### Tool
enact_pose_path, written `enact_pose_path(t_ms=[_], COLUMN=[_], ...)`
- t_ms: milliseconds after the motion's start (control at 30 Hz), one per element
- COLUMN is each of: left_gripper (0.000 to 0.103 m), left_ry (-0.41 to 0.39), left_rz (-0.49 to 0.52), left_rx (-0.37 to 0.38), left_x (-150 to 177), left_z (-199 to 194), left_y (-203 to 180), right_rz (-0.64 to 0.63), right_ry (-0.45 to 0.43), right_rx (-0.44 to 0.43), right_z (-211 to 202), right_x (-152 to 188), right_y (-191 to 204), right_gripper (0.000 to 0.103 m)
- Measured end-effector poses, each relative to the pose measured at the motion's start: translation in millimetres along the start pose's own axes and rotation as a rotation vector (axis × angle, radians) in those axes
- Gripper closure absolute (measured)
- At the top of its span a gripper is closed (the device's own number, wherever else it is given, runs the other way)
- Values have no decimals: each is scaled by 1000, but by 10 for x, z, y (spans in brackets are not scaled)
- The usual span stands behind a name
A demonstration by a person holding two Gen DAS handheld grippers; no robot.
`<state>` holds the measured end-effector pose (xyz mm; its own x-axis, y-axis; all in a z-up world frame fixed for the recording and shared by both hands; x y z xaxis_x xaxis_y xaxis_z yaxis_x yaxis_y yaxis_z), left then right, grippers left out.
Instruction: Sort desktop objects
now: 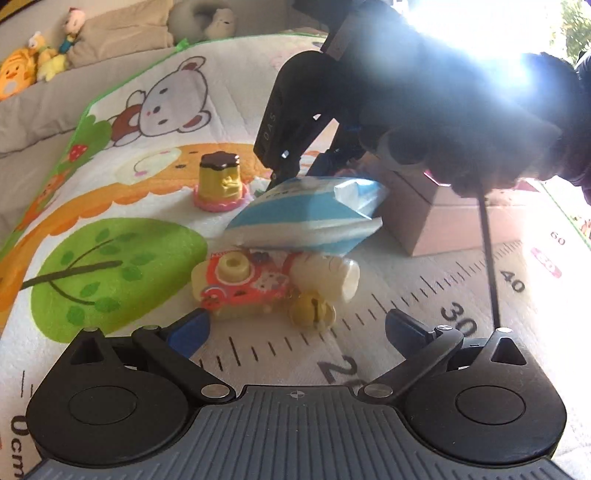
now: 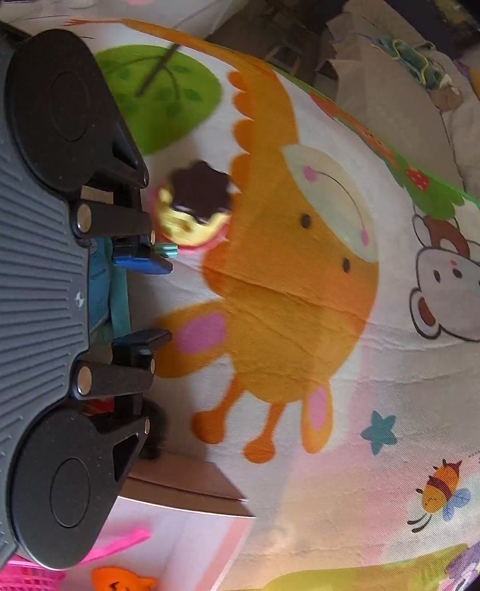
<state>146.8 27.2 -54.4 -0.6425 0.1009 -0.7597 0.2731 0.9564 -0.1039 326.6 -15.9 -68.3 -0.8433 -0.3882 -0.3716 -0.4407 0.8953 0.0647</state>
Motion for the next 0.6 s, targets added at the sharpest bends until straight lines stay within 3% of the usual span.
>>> enact_pose_path(t_ms=[133, 200, 300, 367, 400, 600], left_gripper=[0, 0, 0, 0, 0, 0], left_ry=[21, 34, 44, 52, 59, 67], left_rz=[49, 57, 65, 56, 47, 50], left_rx=[11, 11, -20, -37, -46, -77], left_x=[134, 214, 298, 336, 349, 451], left_z=[-113, -176, -261, -308, -330, -557], left_y=[-95, -119, -123, -114, -101, -185], right_rz=[-34, -68, -163, -212, -225, -213], right_ry=[49, 33, -88, -183, -206, -222], right_rx=[-116, -151, -128, -107, -111, -78], right_z=[-243, -384, -669, -852, -918, -1060], right_x=[539, 757, 1038, 1185, 1263, 1735], right_y=[154, 217, 285, 288, 289, 71], right_gripper=[72, 72, 66, 47, 44, 41])
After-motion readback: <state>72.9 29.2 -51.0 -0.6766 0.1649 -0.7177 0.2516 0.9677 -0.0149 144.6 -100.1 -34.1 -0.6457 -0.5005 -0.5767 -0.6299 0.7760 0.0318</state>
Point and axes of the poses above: each gripper's, at about its wrist camera, not at the fingertips, and z roughly the way its jaws point, y to its left, x to its underside, the point moved 9 cm from there along z, roughly the way its jaws point, and after that the axes turned 4 degrees about x, right-handed, at the moved point
